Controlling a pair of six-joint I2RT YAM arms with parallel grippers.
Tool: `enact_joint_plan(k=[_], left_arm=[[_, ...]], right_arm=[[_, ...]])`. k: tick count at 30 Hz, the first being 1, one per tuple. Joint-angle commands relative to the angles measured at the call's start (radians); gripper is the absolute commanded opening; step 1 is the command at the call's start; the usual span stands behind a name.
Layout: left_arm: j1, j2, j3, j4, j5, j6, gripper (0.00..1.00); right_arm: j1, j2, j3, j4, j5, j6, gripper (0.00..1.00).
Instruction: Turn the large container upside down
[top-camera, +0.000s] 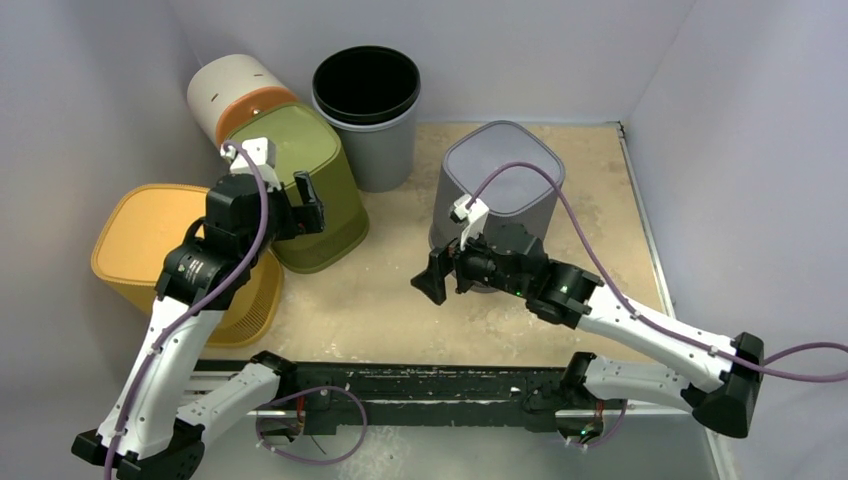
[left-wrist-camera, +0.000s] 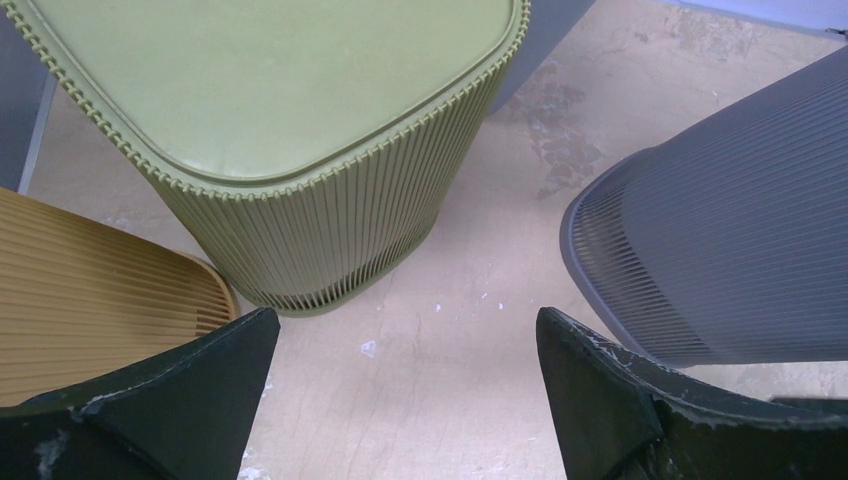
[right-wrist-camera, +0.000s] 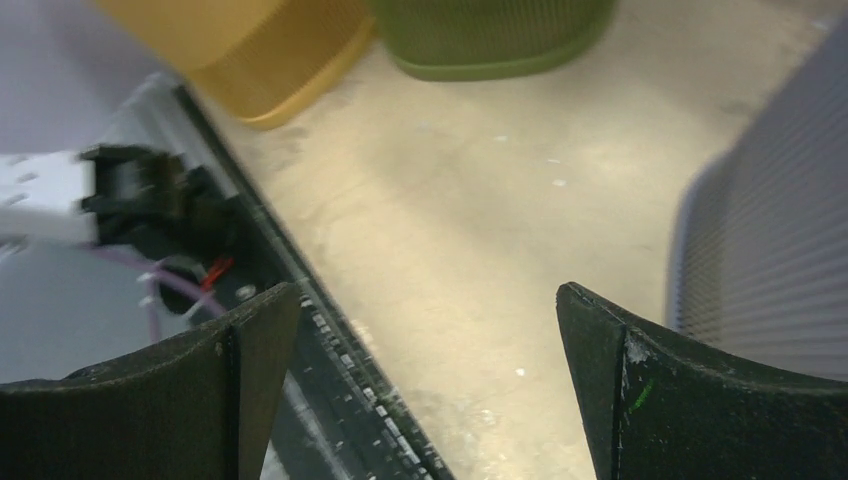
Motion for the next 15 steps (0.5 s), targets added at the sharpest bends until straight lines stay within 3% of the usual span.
enact_joint_plan(k=[1,10,15], left_arm=[[-0.003,-0.010,-0.012,0.042,-0.013,-0.004,0.97],[-0.002,-0.019,-0.062,0.063,-0.017,0.001,0.97],[-0.003,-0.019,-0.092,0.089,-0.008,0.006,0.97]], right_arm=[[0.006,0.069,-0.025,-0.002,0.323,0.048,1.00],[-0.036,0.285,-0.015,-0.038,0.645,0.097,1.00],[-0.216,0.366,-0.023,0.086,0.598,0.008,1.00]])
